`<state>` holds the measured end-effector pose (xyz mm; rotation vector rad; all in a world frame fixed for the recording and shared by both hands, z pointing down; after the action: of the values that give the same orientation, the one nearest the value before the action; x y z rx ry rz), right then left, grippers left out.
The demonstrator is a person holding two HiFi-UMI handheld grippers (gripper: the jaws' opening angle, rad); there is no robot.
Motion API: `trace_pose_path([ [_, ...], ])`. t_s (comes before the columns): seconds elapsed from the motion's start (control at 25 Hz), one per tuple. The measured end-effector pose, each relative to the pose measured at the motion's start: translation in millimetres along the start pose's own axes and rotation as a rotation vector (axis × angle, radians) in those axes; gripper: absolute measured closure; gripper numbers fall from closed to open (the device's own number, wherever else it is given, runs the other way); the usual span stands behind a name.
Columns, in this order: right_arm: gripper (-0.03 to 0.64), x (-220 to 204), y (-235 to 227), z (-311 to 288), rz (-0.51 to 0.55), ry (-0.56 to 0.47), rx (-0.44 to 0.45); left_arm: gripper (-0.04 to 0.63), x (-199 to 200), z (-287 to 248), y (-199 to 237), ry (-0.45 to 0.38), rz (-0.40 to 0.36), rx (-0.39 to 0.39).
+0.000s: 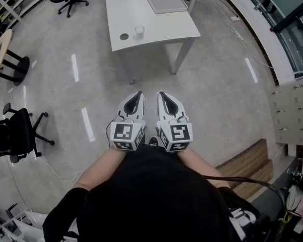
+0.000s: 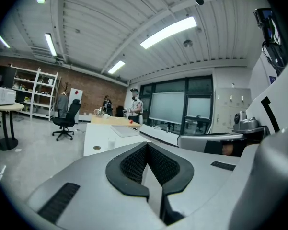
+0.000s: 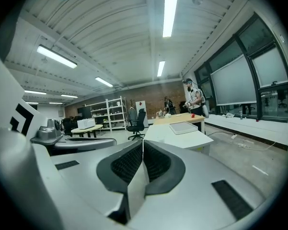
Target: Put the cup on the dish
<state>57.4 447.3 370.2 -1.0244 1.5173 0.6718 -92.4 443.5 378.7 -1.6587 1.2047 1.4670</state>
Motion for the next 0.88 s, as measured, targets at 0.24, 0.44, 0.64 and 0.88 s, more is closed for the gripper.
trace_pose_path([
  [0.24,0.603,5.7,-9.5,-45.0,-0.001,0.011,-0.009,0.589,8.1,-35.9,27.5,-0.003,-0.002,-0.01],
  [0.44,0.603,14.3,-7.8,-86.8,0.007,0.012,-0.013,0.589,16.2,-61.5,60.9,-0.002,-0.006,-0.023],
  [0.64,0.603,26.1,-15.7,-121.9,0.021,0.018,-0.029,0.589,25.7,-92.5,81.4,0.002,0.004,-0.054],
  [0.88,0.603,35.9,-20.9,-148.8,0.021,0.035,-0.049,0.589,39.1,-117.0,101.2,-0.007,0.002,-0.086],
])
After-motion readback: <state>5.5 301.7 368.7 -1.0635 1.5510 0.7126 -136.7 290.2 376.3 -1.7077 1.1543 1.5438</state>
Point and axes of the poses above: the fingertips, and each gripper's own axes: z backward along the fingers, y to its left, x out of its top, the point moved 9 cm from there along z, backward along the fingers, and after that the axes turned 2 degrees about x, right-handed, at the moved point
